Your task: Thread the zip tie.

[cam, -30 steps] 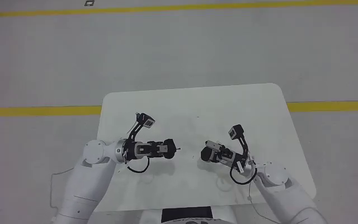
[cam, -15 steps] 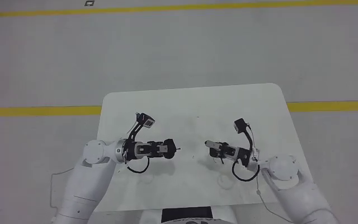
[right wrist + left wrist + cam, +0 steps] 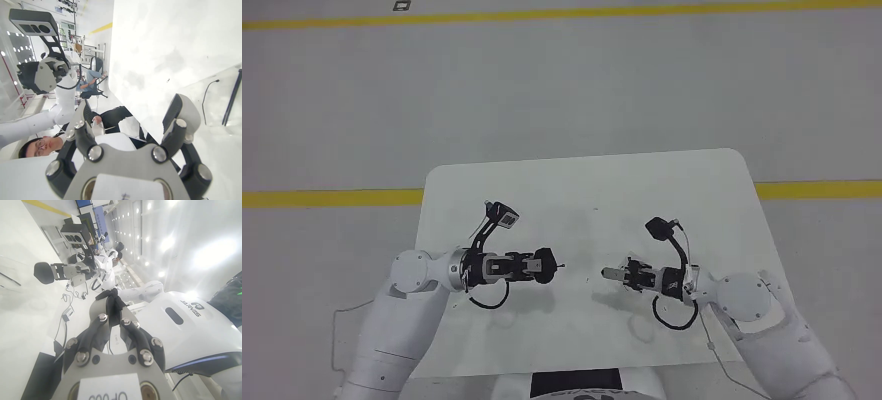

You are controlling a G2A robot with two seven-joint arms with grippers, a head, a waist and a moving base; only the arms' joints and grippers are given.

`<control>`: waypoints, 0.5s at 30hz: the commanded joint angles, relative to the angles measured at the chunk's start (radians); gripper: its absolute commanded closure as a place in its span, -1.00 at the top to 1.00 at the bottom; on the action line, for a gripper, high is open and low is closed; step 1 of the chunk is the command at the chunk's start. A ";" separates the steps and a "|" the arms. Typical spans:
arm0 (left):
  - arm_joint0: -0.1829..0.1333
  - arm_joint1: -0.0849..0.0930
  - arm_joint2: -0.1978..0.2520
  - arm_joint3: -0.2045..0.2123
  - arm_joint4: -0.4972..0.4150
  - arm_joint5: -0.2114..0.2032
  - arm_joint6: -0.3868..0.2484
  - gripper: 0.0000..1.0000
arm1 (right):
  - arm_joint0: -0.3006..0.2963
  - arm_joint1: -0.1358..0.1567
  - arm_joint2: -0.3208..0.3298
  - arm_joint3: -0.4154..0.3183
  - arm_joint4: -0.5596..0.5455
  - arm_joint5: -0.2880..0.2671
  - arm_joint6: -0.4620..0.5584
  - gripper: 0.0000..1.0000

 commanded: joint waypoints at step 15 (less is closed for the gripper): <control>0.000 0.000 0.000 0.000 0.000 0.000 0.000 -1.00 | 0.171 0.007 -0.162 -0.042 -0.352 0.106 0.238 1.00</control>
